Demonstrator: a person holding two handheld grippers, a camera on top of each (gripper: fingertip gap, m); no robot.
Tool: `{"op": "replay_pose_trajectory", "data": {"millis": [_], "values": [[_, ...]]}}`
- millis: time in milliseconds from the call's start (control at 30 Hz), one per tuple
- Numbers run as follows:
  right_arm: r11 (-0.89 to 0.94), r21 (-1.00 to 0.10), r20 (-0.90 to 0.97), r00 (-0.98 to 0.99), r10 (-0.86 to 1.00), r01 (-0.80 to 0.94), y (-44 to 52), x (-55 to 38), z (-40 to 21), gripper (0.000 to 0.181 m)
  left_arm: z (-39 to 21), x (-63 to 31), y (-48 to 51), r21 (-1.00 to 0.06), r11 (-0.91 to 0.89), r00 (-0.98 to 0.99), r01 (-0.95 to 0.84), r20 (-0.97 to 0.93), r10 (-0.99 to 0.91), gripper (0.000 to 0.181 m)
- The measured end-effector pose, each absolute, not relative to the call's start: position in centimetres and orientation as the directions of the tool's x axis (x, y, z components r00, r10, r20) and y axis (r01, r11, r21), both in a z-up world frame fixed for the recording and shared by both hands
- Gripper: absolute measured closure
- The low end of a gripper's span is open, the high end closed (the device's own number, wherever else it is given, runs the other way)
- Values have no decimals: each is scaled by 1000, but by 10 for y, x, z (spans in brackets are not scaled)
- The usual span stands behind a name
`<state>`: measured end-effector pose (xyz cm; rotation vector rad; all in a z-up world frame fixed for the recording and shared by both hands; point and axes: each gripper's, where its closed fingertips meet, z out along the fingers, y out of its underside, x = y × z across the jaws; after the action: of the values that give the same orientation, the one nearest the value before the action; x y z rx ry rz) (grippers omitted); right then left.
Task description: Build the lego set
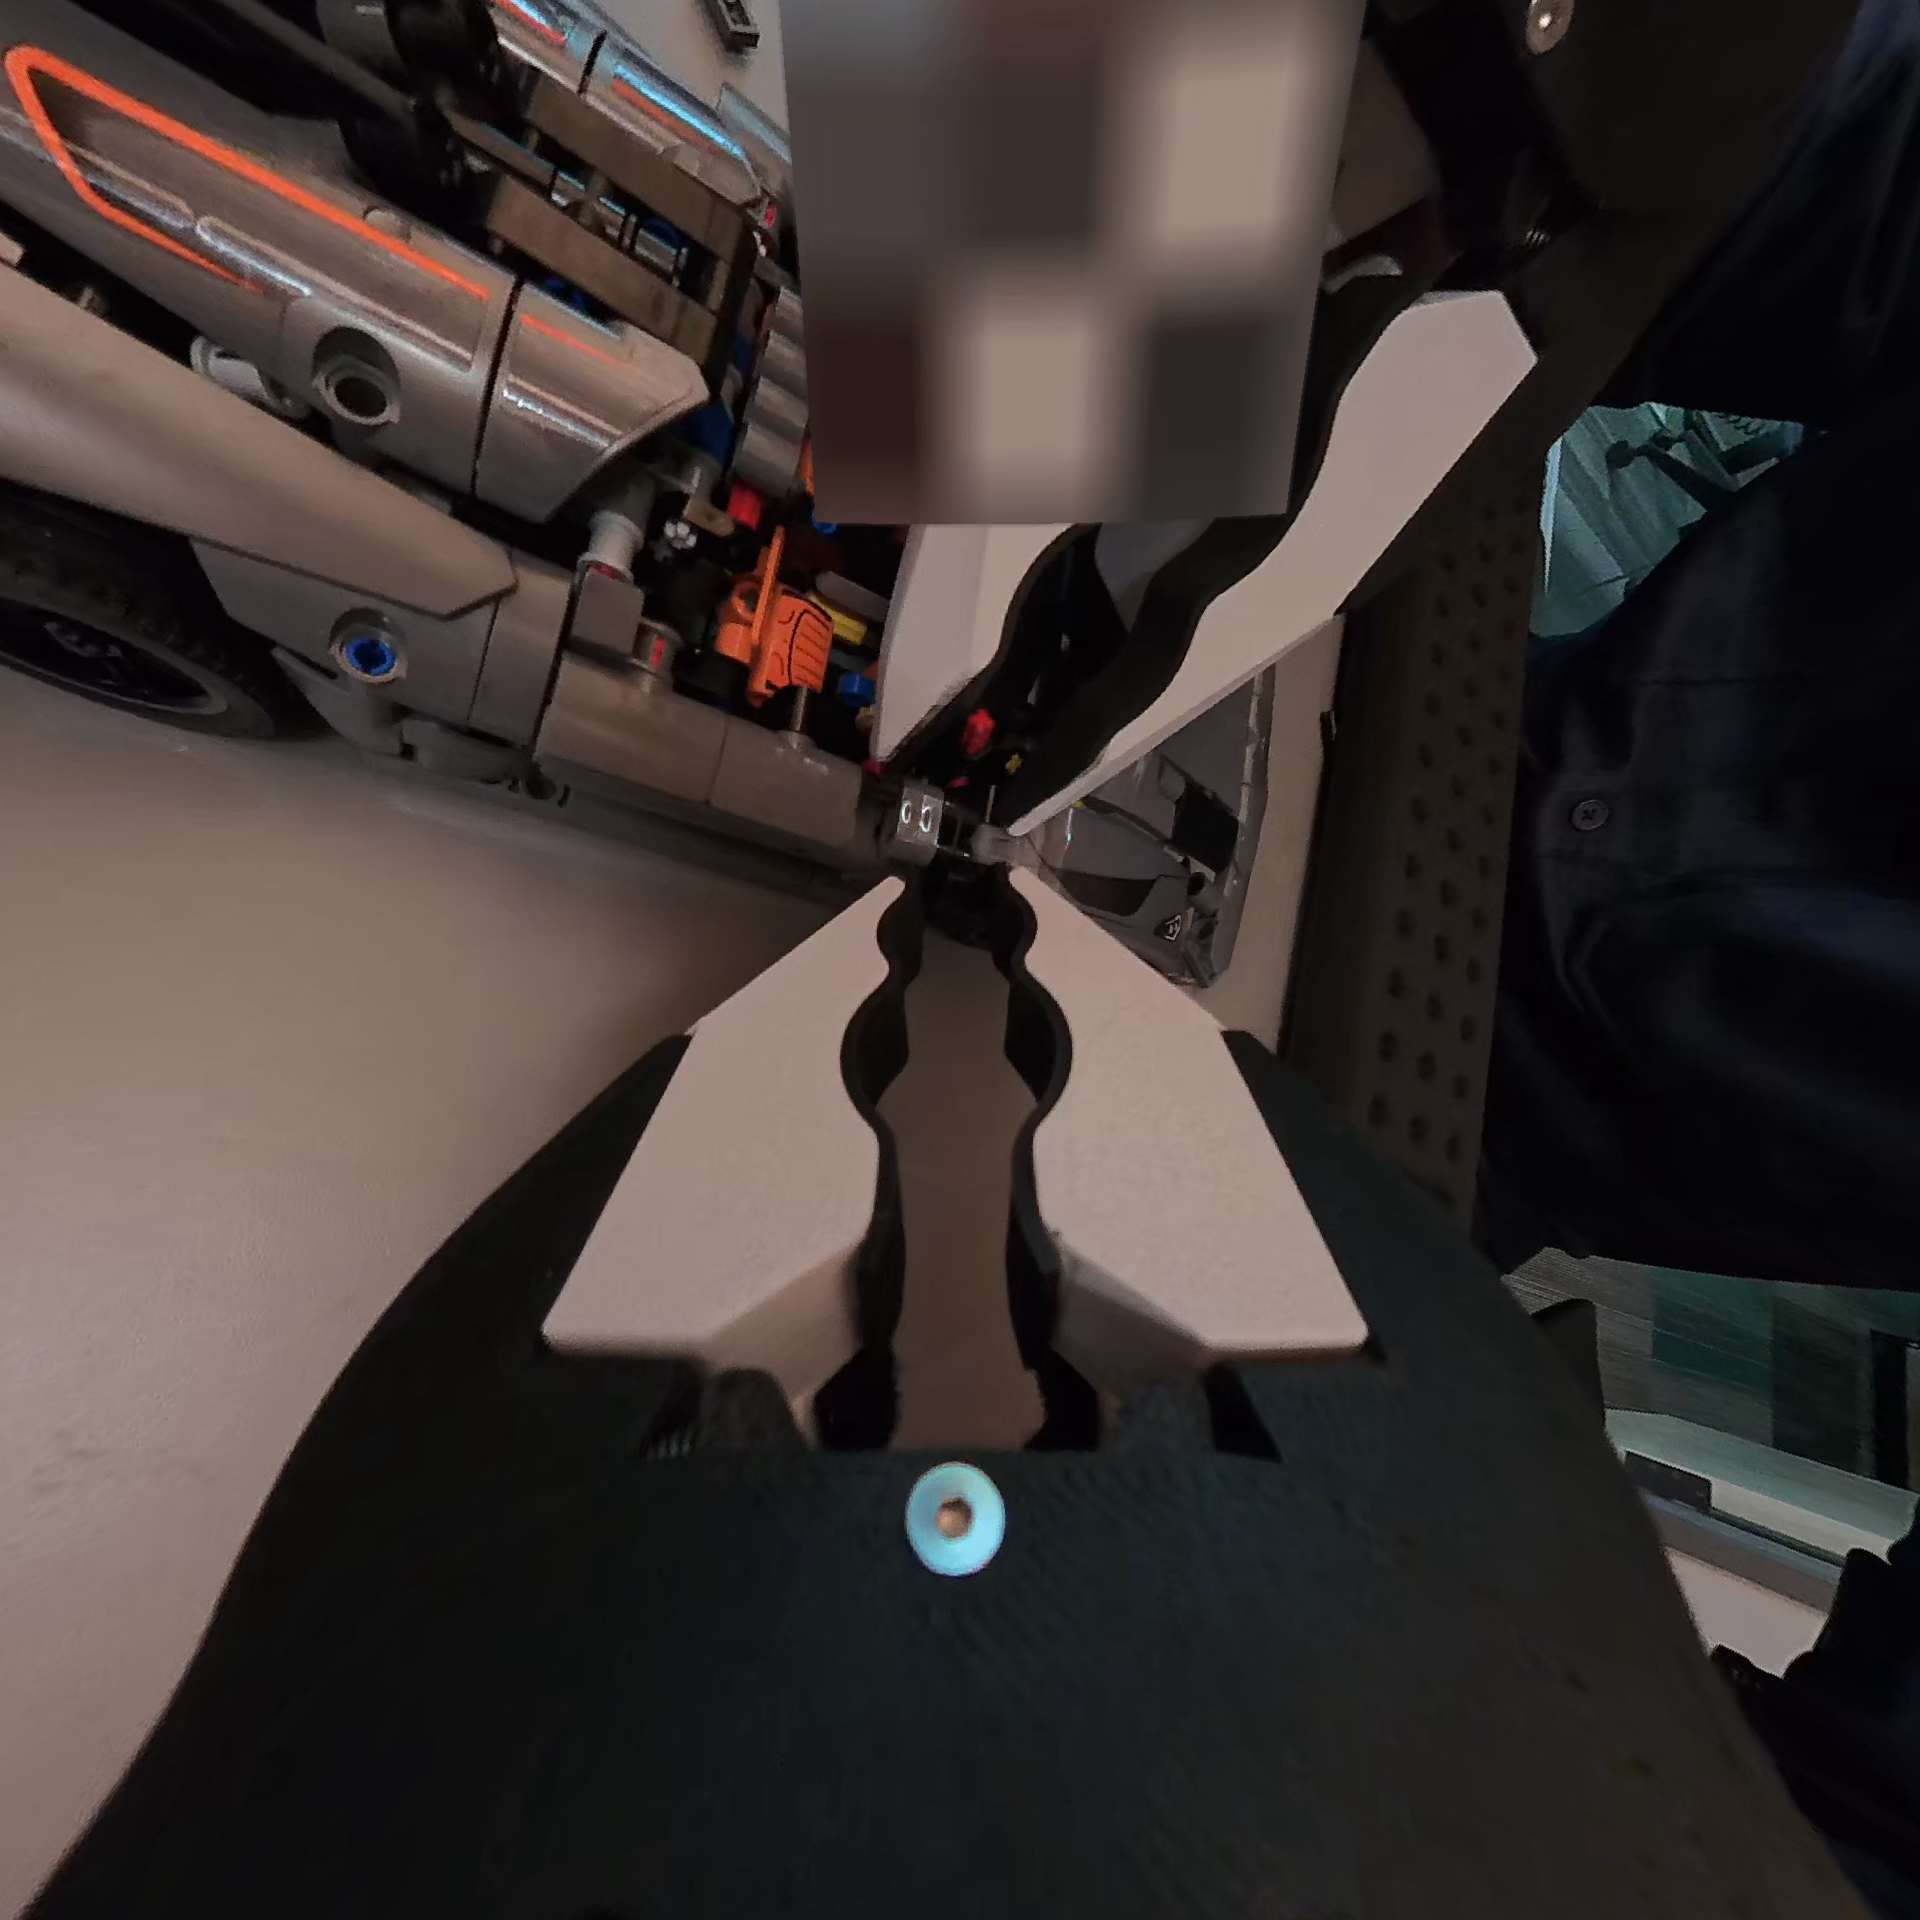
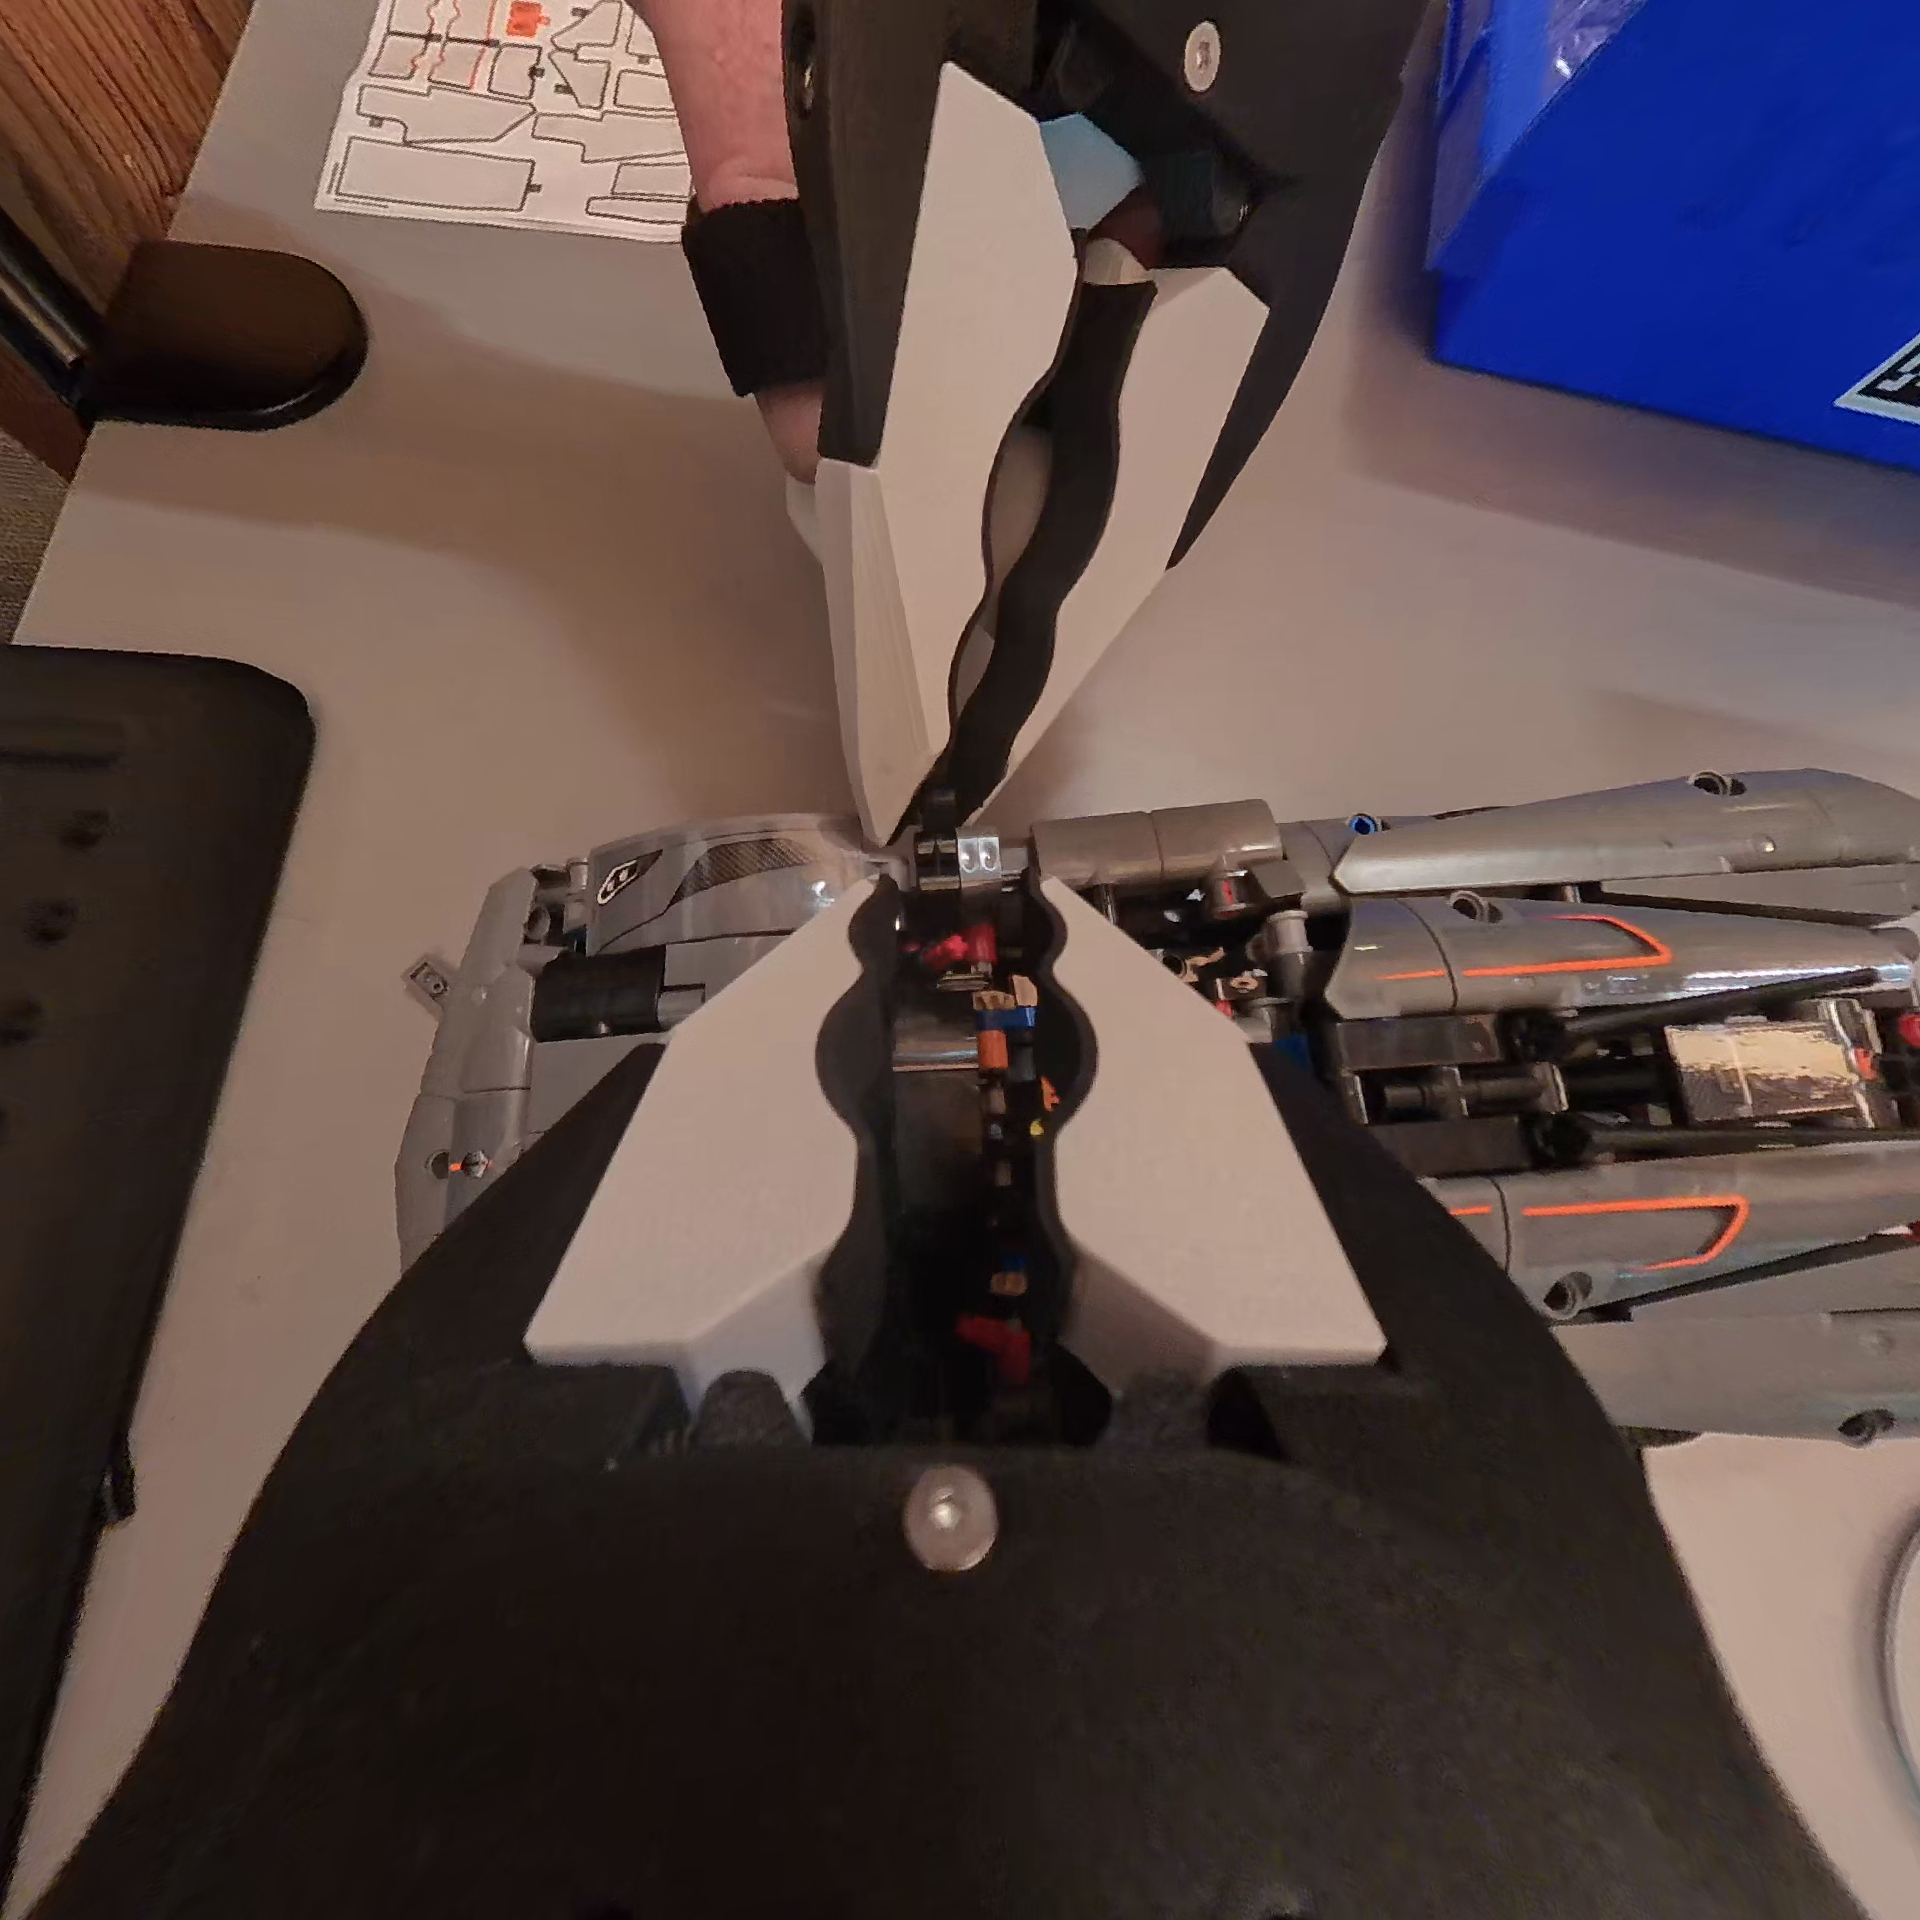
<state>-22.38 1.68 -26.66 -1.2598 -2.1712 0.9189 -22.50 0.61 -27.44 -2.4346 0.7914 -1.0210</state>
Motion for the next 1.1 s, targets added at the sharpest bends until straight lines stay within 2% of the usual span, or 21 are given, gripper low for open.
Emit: {"op": "replay_pose_trajectory", "data": {"millis": [667, 767, 933, 1100], "values": [[355, -739, 117, -409, 905, 572, 29, -228, -269, 157, -277, -229, 9, -539, -767, 606, -347, 495, -622, 171], [379, -730, 167, -389, 906, 569, 33, -230, -268, 149, -277, -228, 9, -543, -766, 604, -344, 497, -623, 171], [395, -727, 188, -390, 901, 561, 33, -231, -268, 150, -278, -229, 9, -548, -752, 611, -366, 468, -638, 171], [357, -734, 145, -381, 913, 578, 35, -232, -269, 143, -278, -229, 10, -546, -755, 613, -363, 471, -635, 171]]}}
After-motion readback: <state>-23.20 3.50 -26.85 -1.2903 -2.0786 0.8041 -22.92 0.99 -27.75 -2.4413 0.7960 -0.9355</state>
